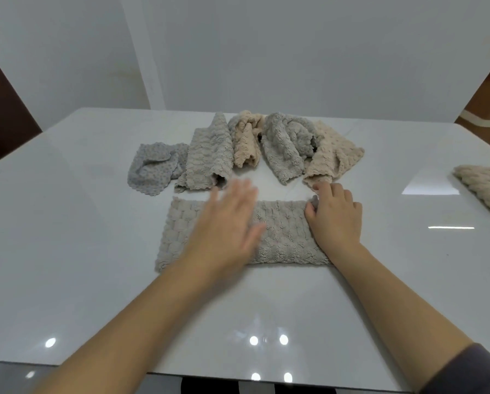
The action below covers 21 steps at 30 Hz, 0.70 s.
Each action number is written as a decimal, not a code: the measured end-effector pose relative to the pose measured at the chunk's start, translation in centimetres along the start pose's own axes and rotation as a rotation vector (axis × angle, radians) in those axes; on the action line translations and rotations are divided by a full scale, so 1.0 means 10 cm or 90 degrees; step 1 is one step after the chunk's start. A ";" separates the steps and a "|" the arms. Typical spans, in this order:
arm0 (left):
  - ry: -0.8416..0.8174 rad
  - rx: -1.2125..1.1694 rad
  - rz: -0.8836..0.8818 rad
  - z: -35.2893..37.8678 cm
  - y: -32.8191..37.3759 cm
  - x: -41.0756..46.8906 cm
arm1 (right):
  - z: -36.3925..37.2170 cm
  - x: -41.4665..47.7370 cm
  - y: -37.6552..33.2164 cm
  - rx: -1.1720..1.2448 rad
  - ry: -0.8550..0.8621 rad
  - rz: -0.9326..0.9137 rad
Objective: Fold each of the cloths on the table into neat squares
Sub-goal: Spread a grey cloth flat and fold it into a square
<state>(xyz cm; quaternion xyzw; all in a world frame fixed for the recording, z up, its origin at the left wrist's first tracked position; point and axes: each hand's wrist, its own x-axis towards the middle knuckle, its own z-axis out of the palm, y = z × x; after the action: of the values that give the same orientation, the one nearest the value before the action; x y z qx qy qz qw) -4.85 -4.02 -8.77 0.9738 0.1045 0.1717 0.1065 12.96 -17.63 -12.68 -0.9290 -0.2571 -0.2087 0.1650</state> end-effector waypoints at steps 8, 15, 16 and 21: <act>-0.208 0.103 0.008 0.27 -0.23 0.00 | -0.03 0.00 0.00 0.026 -0.046 0.006; -0.175 0.093 -0.113 0.12 -0.68 -0.27 | -0.07 0.00 0.00 0.039 -0.067 0.024; -0.174 0.094 -0.125 0.11 -0.71 -0.29 | -0.08 0.00 0.00 0.037 -0.074 0.025; -0.170 0.089 -0.131 0.13 -0.71 -0.28 | -0.32 0.06 -0.14 0.034 -0.096 0.056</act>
<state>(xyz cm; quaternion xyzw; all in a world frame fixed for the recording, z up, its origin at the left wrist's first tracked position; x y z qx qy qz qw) -8.15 1.90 -12.54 0.9771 0.2005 0.0214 0.0684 11.68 -17.55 -9.40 -0.9477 -0.2334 -0.1236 0.1791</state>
